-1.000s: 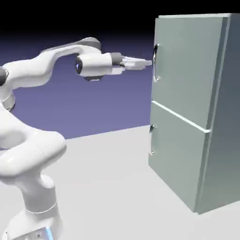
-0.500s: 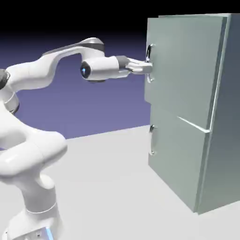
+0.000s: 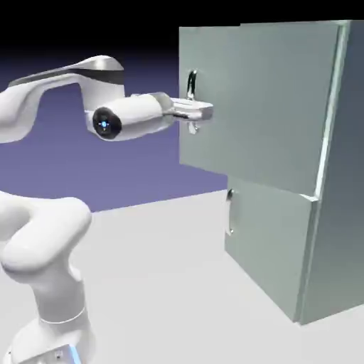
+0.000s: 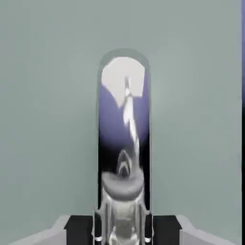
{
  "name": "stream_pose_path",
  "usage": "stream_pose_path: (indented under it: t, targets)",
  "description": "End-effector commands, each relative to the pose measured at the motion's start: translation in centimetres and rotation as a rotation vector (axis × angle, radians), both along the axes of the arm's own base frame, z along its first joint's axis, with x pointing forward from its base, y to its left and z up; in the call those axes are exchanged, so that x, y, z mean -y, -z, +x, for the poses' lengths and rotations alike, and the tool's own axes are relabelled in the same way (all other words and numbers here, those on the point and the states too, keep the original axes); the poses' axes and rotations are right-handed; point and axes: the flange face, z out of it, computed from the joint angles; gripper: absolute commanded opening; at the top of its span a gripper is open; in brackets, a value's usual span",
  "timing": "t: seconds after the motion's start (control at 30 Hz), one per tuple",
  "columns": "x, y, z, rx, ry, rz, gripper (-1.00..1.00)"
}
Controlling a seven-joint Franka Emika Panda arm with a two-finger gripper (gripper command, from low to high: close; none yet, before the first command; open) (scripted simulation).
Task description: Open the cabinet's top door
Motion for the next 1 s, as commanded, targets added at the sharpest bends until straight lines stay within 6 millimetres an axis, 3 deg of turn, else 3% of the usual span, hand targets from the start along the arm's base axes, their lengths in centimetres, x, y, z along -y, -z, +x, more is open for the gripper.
stream_pose_path:
  t: [0.0, 0.53, 0.97]
  targets:
    - [0.6, 0.0, -0.4, 0.000, -0.023, 0.000, -1.00]
    - [11.7, 0.0, -5.2, 0.000, -0.358, 0.000, -1.00]
    - [24.1, 0.0, -6.1, 0.000, -0.704, 0.000, -1.00]
